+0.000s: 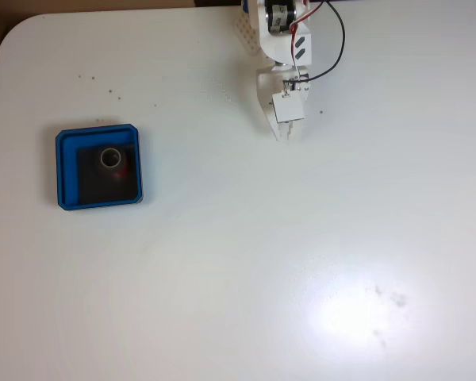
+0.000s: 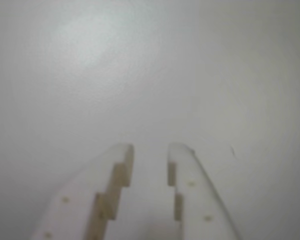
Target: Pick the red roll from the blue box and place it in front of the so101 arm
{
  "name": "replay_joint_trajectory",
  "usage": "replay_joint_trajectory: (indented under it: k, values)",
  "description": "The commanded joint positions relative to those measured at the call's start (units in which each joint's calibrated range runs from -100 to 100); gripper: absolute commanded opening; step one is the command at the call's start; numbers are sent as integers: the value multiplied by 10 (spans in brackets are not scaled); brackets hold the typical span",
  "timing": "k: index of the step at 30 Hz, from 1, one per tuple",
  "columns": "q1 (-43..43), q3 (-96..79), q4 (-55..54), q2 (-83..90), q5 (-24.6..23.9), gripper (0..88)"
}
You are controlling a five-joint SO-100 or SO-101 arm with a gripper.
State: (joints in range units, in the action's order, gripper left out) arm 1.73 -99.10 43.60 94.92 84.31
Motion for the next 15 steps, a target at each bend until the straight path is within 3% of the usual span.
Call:
replay_joint_trajectory:
  k: [1,15]
  values:
    - [2,-8,-6,37,2,8]
    - [4,-8,-6,37,2,8]
